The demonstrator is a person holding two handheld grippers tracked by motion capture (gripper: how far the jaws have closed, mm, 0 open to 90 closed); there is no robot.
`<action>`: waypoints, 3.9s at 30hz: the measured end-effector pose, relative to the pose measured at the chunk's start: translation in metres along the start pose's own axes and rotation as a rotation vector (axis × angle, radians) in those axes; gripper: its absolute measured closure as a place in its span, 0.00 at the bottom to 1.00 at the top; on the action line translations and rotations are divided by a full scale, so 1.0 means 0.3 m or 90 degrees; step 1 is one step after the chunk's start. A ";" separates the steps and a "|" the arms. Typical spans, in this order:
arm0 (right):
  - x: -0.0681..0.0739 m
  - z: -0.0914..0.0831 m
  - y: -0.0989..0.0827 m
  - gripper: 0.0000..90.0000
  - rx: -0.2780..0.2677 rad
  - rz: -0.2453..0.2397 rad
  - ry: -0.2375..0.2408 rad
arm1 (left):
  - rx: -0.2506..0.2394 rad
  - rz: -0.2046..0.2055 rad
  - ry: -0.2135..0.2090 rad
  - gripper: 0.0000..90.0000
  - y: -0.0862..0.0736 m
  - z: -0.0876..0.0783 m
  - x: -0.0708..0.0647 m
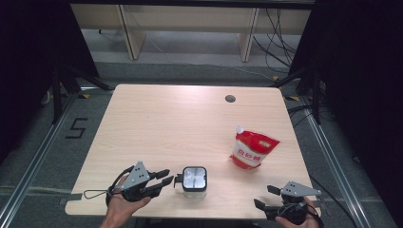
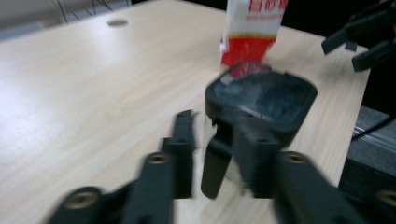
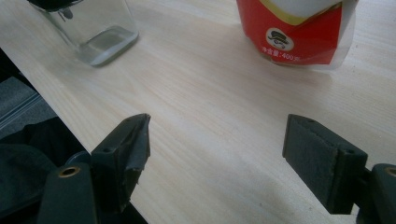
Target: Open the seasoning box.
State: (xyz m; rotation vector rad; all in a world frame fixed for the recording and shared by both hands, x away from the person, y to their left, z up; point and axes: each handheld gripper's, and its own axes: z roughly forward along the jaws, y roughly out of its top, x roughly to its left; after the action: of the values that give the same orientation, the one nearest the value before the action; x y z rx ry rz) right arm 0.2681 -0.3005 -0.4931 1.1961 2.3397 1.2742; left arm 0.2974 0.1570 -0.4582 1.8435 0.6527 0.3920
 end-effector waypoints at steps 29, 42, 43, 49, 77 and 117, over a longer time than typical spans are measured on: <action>0.054 0.029 0.043 0.27 -0.023 -0.026 0.023 | 0.038 0.000 -0.003 0.99 0.015 0.079 -0.023; 0.091 0.049 0.066 0.31 -0.032 -0.057 0.050 | 0.031 -0.014 -0.002 0.99 0.009 0.079 -0.017; 0.092 0.051 0.068 0.32 -0.032 -0.060 0.049 | 0.029 -0.008 -0.005 0.99 0.009 0.079 -0.013; 0.121 0.063 0.089 0.46 -0.056 -0.102 0.063 | 0.017 -0.032 0.005 0.99 0.003 0.081 -0.023; 0.236 0.200 0.207 0.81 -0.076 -0.248 0.090 | 0.004 -0.048 0.002 0.99 -0.008 0.079 -0.019; 0.284 0.288 0.280 0.94 -0.076 -0.301 0.114 | -0.014 -0.035 -0.046 0.75 -0.021 0.044 0.016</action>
State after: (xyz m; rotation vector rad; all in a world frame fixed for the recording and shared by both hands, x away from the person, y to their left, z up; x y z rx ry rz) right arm 0.3052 -0.1605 -0.4642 0.4637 2.4231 1.3609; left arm 0.3069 0.1515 -0.4691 1.8058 0.6457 0.2937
